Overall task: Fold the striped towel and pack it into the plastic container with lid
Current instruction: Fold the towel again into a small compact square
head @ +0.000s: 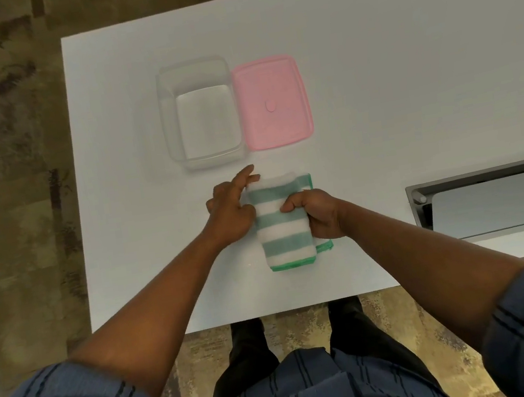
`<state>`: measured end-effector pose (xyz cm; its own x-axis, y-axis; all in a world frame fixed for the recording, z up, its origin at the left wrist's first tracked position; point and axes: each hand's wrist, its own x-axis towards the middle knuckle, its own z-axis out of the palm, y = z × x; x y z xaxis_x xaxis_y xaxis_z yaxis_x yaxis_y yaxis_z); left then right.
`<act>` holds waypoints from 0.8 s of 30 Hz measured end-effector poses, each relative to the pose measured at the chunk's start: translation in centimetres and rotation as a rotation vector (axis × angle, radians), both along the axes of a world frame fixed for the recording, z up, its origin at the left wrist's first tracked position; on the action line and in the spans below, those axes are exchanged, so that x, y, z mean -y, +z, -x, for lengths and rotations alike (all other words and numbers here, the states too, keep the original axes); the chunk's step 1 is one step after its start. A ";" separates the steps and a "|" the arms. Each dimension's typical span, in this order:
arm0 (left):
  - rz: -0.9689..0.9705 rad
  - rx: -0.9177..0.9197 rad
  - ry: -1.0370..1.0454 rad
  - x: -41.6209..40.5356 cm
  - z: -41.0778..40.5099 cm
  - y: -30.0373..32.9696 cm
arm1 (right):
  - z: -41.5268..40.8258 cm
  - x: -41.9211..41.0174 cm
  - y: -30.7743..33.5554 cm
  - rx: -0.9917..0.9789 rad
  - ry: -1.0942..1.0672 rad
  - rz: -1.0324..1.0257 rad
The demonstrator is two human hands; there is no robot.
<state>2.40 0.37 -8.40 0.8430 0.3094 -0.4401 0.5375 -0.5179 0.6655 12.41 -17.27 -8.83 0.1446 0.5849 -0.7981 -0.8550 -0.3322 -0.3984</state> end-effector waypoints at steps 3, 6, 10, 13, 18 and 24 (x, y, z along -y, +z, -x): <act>-0.100 -0.088 -0.161 -1.2 -1.4 0.0 | 0.0 -0.1 0.3 0.008 0.037 0.023; -0.225 -0.123 -0.311 -1.6 -2.4 0.3 | -0.1 -0.1 0.6 0.041 0.050 0.057; -0.304 -0.144 -0.348 -1.6 -3.1 0.2 | -0.8 0.7 0.6 0.178 0.038 0.044; -0.159 -0.049 -0.240 -1.8 -3.1 -0.6 | -1.4 1.3 0.5 0.307 0.041 0.063; 0.063 0.031 -0.190 -1.8 -2.7 -1.3 | -1.4 1.6 0.5 0.472 0.088 0.103; -0.197 -0.062 -0.426 -1.2 -3.1 -1.1 | -1.4 1.8 -0.3 0.578 0.097 0.240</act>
